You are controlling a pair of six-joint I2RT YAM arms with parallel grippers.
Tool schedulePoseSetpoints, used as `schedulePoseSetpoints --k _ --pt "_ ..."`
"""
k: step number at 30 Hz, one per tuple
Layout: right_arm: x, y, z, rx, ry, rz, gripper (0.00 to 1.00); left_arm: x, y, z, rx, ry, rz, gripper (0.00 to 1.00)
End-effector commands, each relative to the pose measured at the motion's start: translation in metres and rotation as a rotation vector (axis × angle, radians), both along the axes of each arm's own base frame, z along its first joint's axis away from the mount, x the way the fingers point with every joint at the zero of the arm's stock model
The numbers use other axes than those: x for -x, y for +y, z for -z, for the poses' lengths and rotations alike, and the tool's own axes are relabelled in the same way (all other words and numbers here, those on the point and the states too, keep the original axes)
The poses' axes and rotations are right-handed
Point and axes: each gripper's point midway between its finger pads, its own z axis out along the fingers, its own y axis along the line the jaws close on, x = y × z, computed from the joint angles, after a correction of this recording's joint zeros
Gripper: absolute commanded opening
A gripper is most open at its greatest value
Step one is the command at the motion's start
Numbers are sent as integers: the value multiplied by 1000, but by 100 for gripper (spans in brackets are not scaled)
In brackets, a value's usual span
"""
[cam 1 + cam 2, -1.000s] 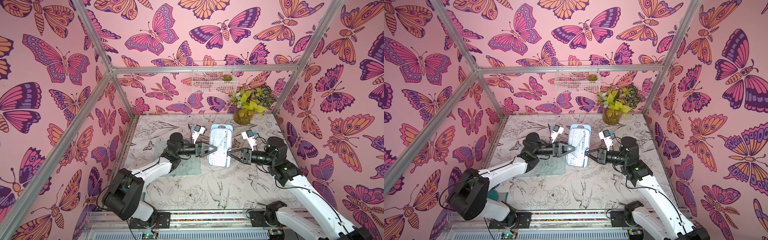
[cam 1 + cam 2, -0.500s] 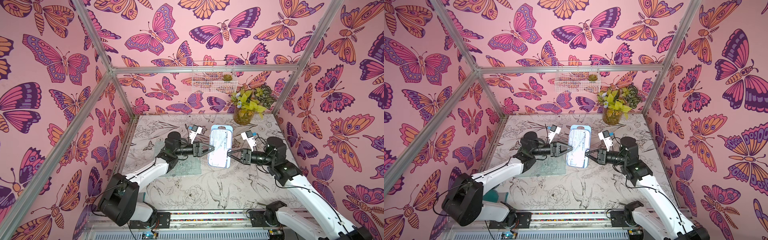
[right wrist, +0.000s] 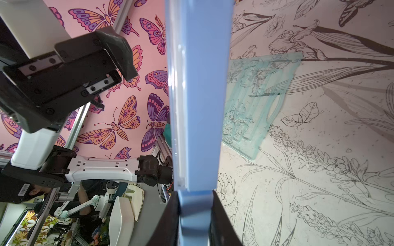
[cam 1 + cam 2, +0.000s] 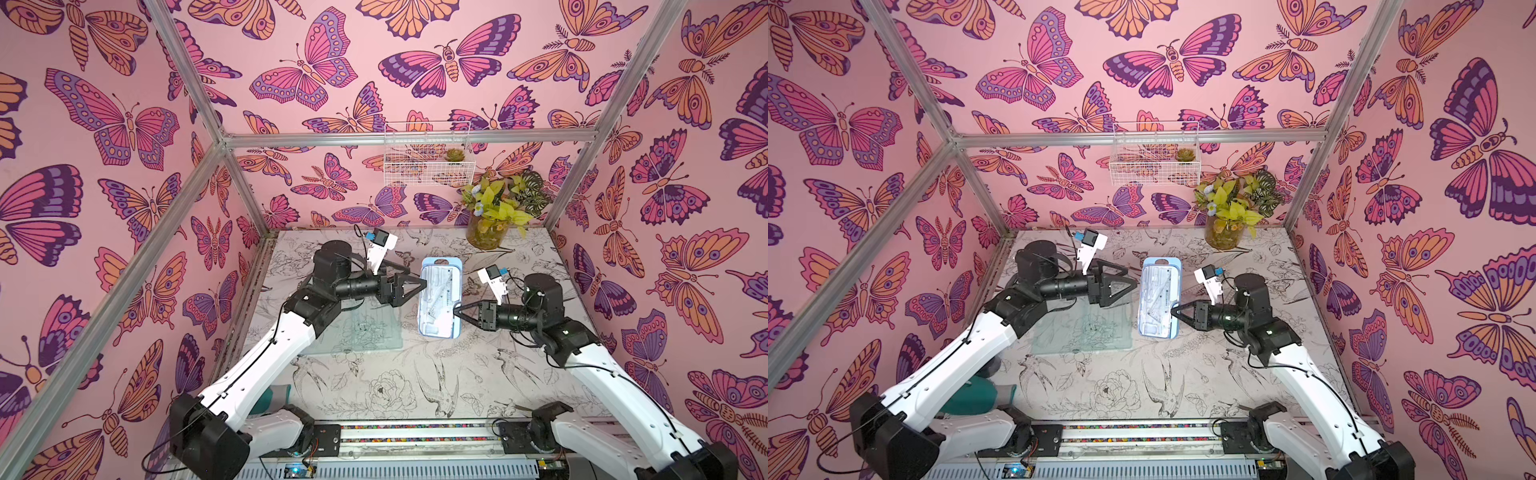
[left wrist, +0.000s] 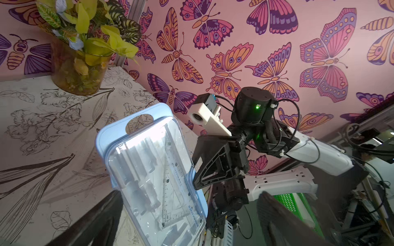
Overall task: Open the ruler set and take out the ruler
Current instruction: Open the ruler set bag at the center of the board.
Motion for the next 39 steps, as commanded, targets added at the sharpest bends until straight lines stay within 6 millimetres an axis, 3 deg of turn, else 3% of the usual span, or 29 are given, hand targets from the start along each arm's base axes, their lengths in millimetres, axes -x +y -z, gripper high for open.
schedulePoseSetpoints --k 1,11,22,29,39 --pt "-5 0 -12 1 -67 3 0 -10 -4 57 -209 68 -54 100" --pt "-11 4 33 24 52 3 0 -25 -8 98 -405 116 -152 100" --pt "-16 2 68 78 126 33 0 -29 -36 124 -586 73 -187 100" --pt "-20 0 76 90 137 62 0 -41 -42 132 -726 16 -337 100" --pt "-21 -1 78 98 135 70 0 -43 -69 134 -681 68 -343 100"
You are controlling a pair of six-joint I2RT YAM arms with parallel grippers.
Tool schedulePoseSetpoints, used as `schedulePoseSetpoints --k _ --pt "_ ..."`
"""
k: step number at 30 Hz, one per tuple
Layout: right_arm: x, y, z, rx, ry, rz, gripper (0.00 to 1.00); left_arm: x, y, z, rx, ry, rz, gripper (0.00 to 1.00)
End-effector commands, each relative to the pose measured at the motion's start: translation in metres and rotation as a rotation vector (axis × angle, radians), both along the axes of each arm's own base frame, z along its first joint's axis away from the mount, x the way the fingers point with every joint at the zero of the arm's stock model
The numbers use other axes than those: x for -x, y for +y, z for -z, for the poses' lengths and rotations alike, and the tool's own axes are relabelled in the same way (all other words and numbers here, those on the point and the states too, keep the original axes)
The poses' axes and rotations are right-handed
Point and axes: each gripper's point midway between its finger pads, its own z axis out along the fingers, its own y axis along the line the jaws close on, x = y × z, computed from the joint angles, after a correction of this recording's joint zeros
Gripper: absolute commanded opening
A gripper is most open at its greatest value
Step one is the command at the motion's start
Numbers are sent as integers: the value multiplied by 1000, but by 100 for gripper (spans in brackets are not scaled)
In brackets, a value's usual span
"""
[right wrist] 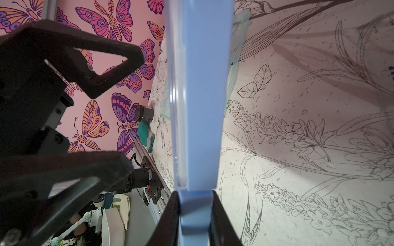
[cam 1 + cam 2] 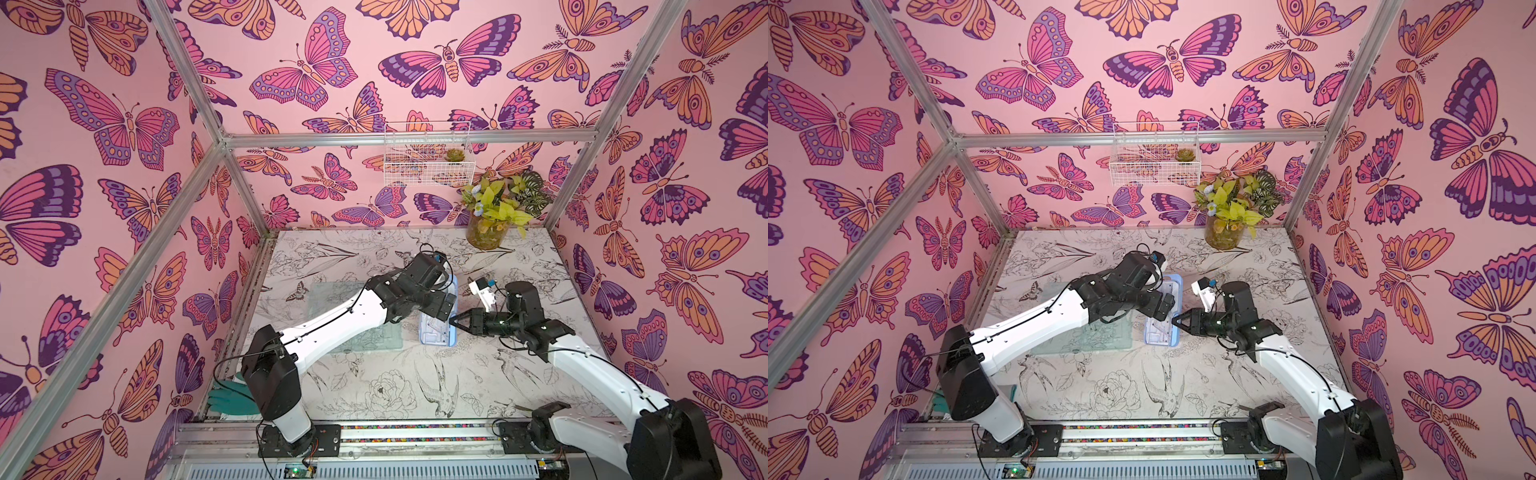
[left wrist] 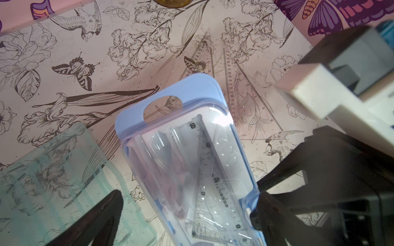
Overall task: Open the ruler set and take out the ruler
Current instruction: Open the ruler set bag at the center of the board.
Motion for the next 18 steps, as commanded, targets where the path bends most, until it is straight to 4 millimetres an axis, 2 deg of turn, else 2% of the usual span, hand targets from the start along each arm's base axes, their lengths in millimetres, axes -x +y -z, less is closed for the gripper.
schedulePoseSetpoints --k 1,9,18 --pt "-2 3 -6 -11 -40 -5 0 -6 -5 4 14 26 -41 100" --pt "-3 3 -7 -14 -46 -7 0 -8 -20 8 27 44 -57 100" --pt "-3 4 -6 -10 -45 -15 0 -9 -25 14 -14 27 -74 100"
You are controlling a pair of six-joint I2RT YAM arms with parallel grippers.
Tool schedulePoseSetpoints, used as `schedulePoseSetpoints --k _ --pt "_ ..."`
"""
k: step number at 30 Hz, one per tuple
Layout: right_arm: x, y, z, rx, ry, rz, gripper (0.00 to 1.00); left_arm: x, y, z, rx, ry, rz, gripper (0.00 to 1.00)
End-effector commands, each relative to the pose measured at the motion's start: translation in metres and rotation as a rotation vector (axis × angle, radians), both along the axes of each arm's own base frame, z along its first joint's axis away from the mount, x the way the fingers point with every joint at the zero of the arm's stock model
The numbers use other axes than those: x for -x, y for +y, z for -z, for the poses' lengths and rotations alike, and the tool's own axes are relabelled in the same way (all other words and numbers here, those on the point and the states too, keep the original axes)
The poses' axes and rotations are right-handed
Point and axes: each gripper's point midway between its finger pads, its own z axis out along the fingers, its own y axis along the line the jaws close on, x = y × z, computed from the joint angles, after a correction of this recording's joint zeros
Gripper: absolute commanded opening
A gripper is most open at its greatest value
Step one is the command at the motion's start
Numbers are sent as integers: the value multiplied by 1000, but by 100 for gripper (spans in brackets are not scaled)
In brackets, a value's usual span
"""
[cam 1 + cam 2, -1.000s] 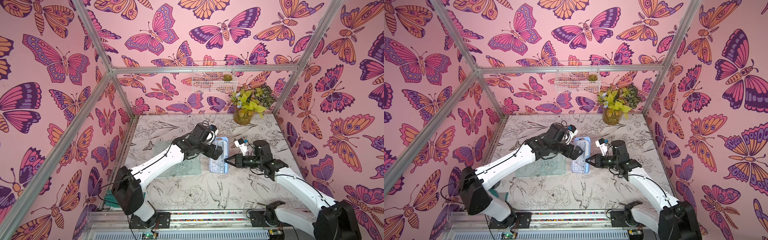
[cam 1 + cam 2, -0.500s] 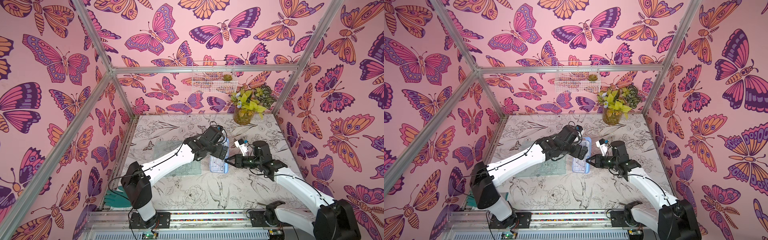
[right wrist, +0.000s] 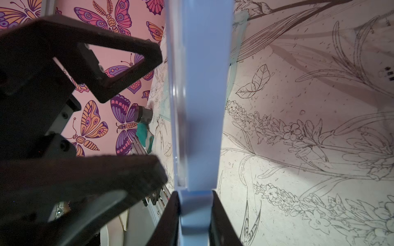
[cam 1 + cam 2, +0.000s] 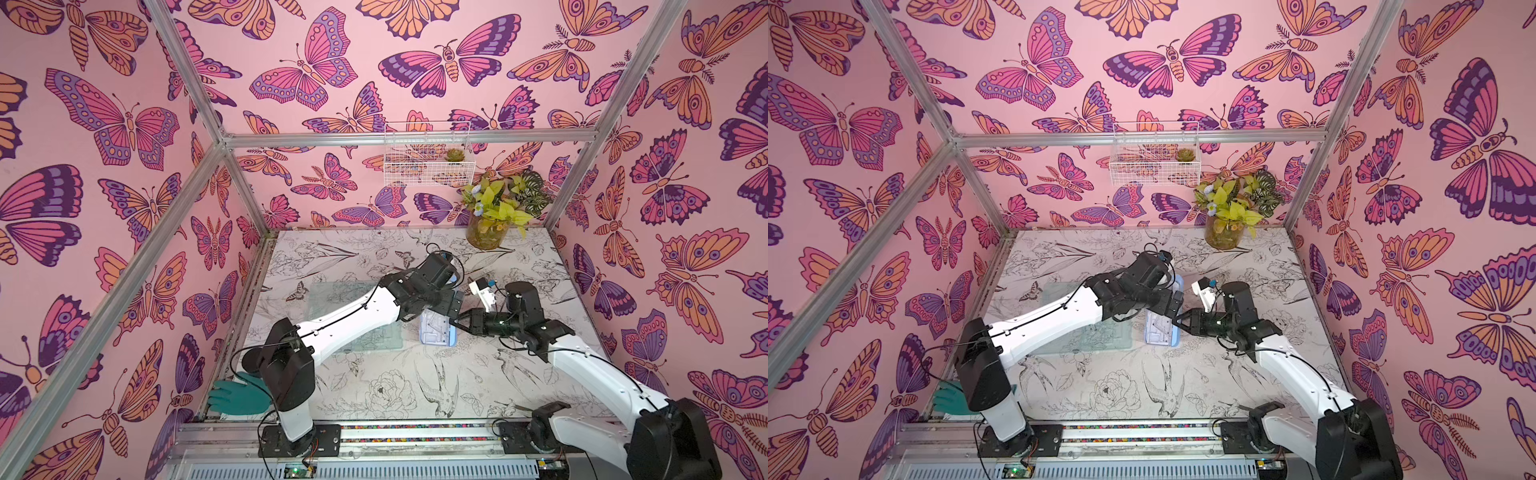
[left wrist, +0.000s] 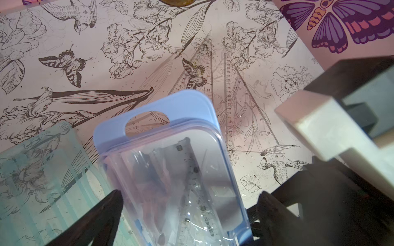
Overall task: Open the ruler set and take out the ruler
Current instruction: Open the ruler set bag at the center of the board.
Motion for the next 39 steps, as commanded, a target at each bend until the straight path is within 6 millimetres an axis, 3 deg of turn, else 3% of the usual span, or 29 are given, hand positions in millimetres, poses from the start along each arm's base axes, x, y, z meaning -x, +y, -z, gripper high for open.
schedulePoseSetpoints --k 1,6,14,39 --pt "-2 4 -8 -14 -45 -19 0 -3 -2 6 -38 -5 -19 100" --pt "-2 4 -7 -9 -43 -23 0 -4 -4 9 -86 -35 -18 100" --pt "-1 2 -5 6 -48 -23 0 -10 14 8 -166 -98 -69 100" --pt "-8 -4 0 42 -46 34 0 -3 36 -6 -163 -123 -107 100"
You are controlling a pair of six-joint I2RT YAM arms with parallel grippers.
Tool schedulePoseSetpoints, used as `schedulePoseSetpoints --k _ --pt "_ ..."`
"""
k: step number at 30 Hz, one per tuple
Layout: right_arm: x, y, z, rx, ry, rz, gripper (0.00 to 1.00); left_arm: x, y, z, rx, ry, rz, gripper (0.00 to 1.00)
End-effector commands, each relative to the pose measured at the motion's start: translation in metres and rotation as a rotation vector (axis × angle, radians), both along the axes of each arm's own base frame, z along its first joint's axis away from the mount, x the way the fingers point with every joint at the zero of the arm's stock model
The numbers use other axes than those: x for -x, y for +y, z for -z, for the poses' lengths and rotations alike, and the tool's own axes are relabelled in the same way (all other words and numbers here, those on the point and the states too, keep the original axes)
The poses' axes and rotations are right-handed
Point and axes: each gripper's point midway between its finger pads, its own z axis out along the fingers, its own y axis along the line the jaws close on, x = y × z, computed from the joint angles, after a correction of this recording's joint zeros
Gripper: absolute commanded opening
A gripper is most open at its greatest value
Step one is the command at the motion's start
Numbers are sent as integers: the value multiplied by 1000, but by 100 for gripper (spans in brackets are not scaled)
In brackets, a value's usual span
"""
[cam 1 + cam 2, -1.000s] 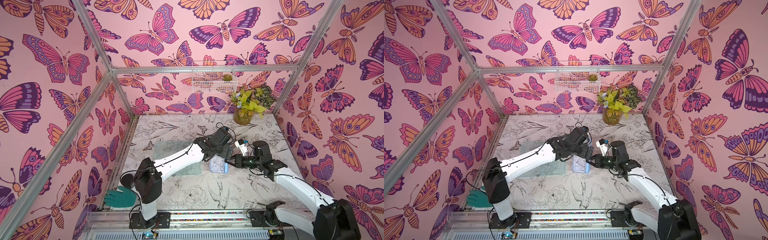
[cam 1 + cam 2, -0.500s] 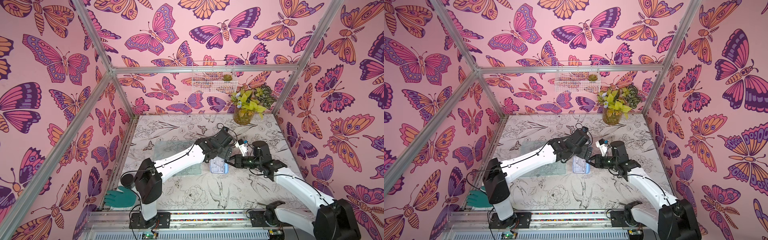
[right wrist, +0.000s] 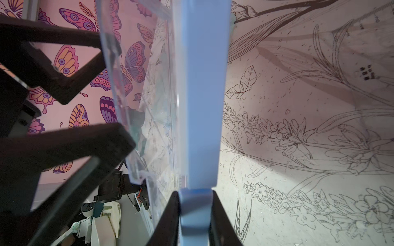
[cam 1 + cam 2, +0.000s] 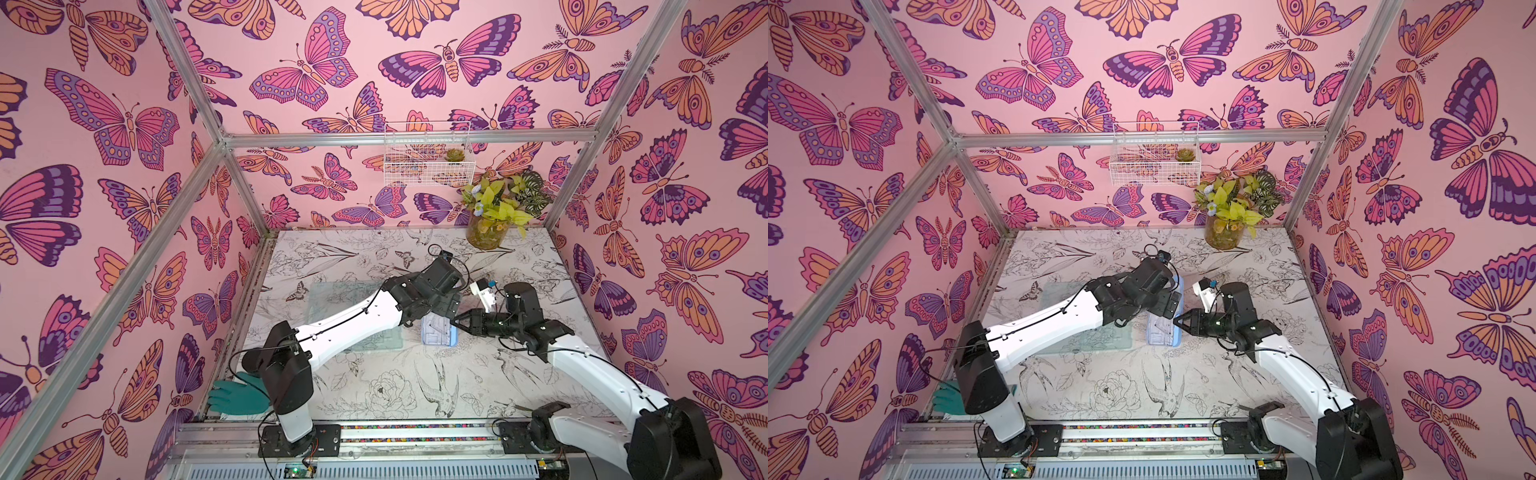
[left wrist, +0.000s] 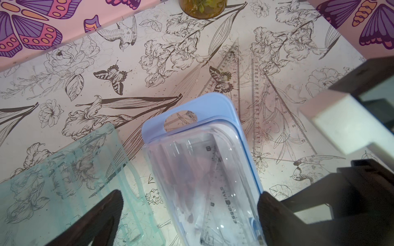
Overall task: Open the ruler set and take out the ruler
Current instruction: Open the ruler set bag at the center of the board.
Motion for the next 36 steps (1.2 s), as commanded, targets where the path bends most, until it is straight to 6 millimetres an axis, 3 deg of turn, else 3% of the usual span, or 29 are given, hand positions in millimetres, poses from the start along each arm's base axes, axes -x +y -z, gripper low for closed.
schedulePoseSetpoints --k 1,6,11,21,30,31,36 --pt "-4 1 -8 -3 -45 -2 0 1 15 3 -35 2 -30 100" --pt "-3 1 -9 -5 -44 -4 0 3 26 -7 -34 -20 -42 100" --pt "-4 2 -5 -9 -28 -10 0 9 55 -20 -30 -43 -81 100" --pt "1 5 13 -25 39 -21 0 24 103 -10 -23 -30 -165 100" --pt "14 2 46 -14 160 -11 0 29 159 0 -47 -16 -269 100" --pt "15 2 50 -15 174 -8 0 31 167 -10 -22 -34 -280 100" --pt "20 1 71 -2 234 -3 0 32 184 -13 -17 -43 -312 100"
